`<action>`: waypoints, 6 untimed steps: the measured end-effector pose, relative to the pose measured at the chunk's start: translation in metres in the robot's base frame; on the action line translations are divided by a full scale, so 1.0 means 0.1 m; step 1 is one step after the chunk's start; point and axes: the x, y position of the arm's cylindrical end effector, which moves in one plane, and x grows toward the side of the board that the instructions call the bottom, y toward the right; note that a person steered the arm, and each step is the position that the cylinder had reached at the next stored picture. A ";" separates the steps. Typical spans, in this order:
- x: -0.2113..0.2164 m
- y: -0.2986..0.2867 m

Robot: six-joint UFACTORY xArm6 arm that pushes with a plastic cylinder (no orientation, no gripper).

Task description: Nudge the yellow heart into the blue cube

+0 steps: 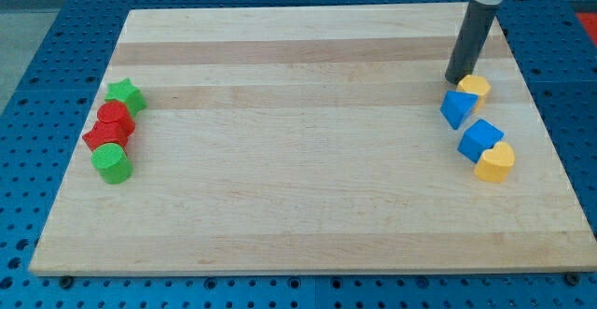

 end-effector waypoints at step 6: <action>2.51 -0.20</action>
